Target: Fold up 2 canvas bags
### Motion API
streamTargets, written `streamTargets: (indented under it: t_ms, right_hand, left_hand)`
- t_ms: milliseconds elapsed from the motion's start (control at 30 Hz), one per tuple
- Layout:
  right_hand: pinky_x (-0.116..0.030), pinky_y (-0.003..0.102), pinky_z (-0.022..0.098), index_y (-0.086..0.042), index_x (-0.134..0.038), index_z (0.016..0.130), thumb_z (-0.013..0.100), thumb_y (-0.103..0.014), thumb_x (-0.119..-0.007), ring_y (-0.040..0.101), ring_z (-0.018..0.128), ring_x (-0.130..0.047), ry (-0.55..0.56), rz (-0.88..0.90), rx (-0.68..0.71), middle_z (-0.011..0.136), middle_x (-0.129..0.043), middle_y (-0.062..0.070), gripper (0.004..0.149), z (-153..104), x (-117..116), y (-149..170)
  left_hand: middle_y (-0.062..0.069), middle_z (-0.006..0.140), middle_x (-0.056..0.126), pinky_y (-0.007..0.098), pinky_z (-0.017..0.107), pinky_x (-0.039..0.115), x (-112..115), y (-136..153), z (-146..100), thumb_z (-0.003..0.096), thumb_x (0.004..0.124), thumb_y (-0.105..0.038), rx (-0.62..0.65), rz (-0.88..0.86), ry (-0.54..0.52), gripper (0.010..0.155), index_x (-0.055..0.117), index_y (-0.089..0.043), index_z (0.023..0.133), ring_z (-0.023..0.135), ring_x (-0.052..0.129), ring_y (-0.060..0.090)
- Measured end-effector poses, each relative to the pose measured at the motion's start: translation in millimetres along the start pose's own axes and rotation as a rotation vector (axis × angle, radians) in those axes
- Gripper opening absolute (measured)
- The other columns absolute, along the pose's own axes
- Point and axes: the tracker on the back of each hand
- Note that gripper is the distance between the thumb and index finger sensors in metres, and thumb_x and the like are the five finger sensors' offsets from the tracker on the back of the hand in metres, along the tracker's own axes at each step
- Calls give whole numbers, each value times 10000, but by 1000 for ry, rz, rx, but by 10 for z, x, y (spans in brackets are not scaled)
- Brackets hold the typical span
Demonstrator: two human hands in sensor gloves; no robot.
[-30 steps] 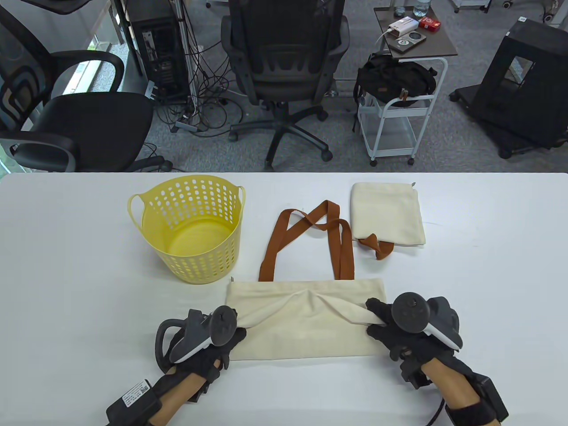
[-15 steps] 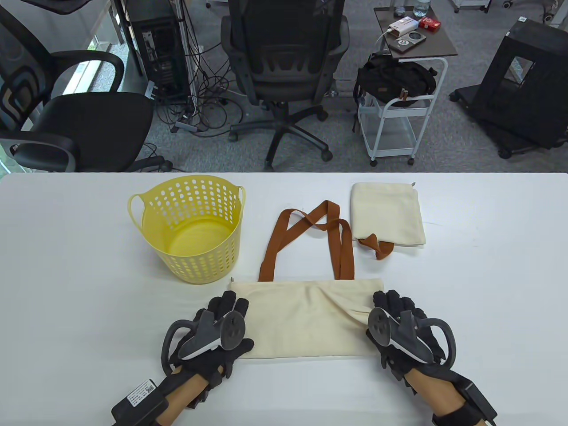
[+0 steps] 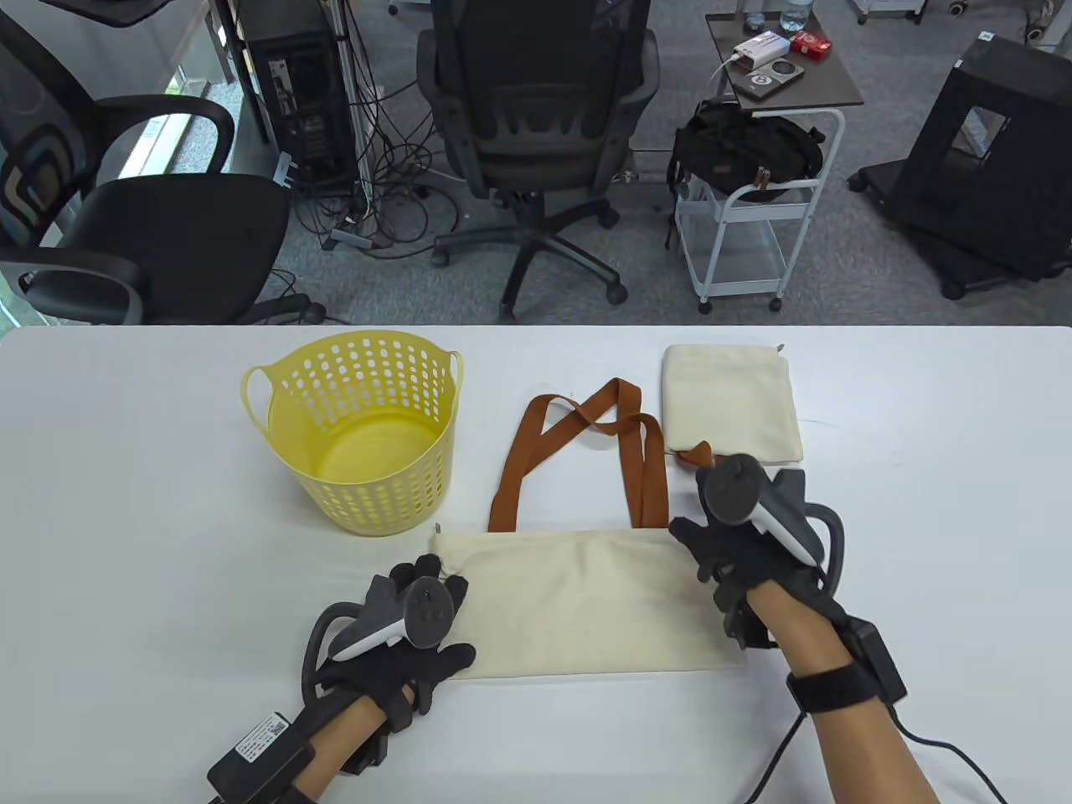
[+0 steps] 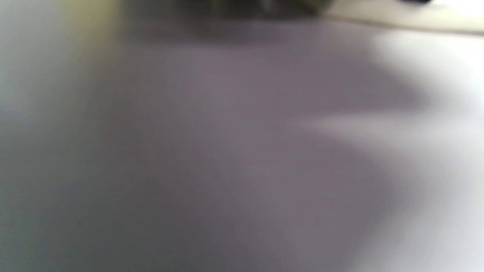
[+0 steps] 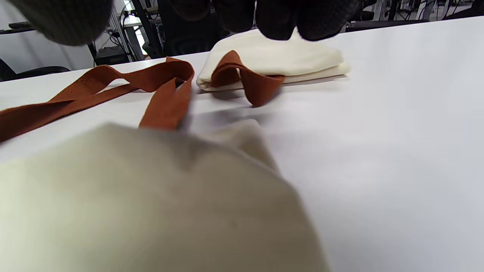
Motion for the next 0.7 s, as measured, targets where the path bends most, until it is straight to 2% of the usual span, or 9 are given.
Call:
streamTargets:
  t_ms: [133, 267, 467, 600, 700]
  right_hand:
    - [-520, 599, 746, -244, -437, 1088, 446, -546, -783, 431, 1063, -469, -2, -29, -9, 1178, -408, 110, 790, 458, 171, -463]
    - [-465, 604, 770, -258, -406, 1092, 445, -535, -793, 426, 1085, -395, 12, -112, -21, 1191, -358, 92, 804, 831, 207, -826]
    - [-389, 601, 791, -268, -365, 1096, 423, -546, -820, 415, 1099, -292, -58, -184, -67, 1197, -268, 84, 859, 1419, -17, -1143]
    - [-333, 605, 804, -286, -320, 1098, 403, -558, -841, 412, 1103, -202, -139, -225, -111, 1196, -180, 74, 910, 1733, -233, -1181]
    - [-346, 606, 808, -298, -292, 1097, 385, -569, -860, 443, 1098, -186, -177, -221, -142, 1189, -140, 82, 950, 1882, -332, -1136]
  left_hand:
    - [5, 1095, -77, 599, 791, 157, 8, 4, 3, 411, 629, -633, 2, -4, 0, 825, 169, -384, 1049, 1098, 61, 370]
    - [5, 1093, -83, 599, 789, 148, 15, 9, 7, 412, 629, -632, 3, -9, 4, 826, 166, -383, 1049, 1096, 53, 369]
    - [2, 1093, -82, 594, 787, 139, 26, 21, 5, 411, 630, -633, 9, -21, -3, 826, 167, -386, 1049, 1094, 47, 364]
    - [1, 1093, -83, 592, 784, 129, 29, 28, 3, 413, 630, -634, 13, -31, -7, 824, 168, -388, 1049, 1093, 40, 359]
    - [-1, 1092, -83, 591, 782, 124, 35, 34, 5, 411, 632, -633, 15, -37, -8, 824, 170, -389, 1048, 1091, 37, 357]
Point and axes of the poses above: the tracker on the back of each hand, its own y axis roughly to the little-finger side, its own z axis roughly from the wrist to the fingertips, x = y × z
